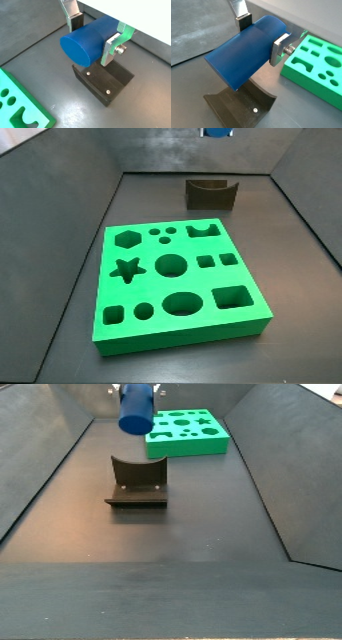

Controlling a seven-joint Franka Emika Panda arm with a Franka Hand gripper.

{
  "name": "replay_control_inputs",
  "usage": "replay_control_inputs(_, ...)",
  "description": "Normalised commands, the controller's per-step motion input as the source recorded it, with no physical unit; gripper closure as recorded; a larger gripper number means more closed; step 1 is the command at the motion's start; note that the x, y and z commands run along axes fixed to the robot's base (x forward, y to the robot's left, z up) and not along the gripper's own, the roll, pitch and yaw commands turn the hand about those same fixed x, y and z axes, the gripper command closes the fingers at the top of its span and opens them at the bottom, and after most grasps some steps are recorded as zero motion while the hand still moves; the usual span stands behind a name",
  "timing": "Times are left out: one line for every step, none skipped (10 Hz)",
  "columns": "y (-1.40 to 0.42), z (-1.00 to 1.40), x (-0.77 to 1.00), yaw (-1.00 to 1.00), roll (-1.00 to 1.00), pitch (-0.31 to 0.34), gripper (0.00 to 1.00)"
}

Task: Pick up the oval object. Move up. Place the oval object on the fixture. Regrasp the oval object. Move to above the board. Insert the oval object.
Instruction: Place the oval object on the fixture.

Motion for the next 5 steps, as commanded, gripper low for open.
replay_control_inputs(0.14,0.01,0.08,-0.14,-1.00,-0.033,1.00)
replay_control_inputs(0.09,0.00,0.07,-0.13,-1.00,-0.027,1.00)
replay_control_inputs(0.08,-0.01,0.08,-0.14,-1.00,-0.018,1.00)
replay_control_inputs(0.06,-0.02,0.09,-0.14,-1.00,0.005,1.00)
replay_control_inputs(0.06,-0.02,0.09,-0.13,-0.97,0.014,1.00)
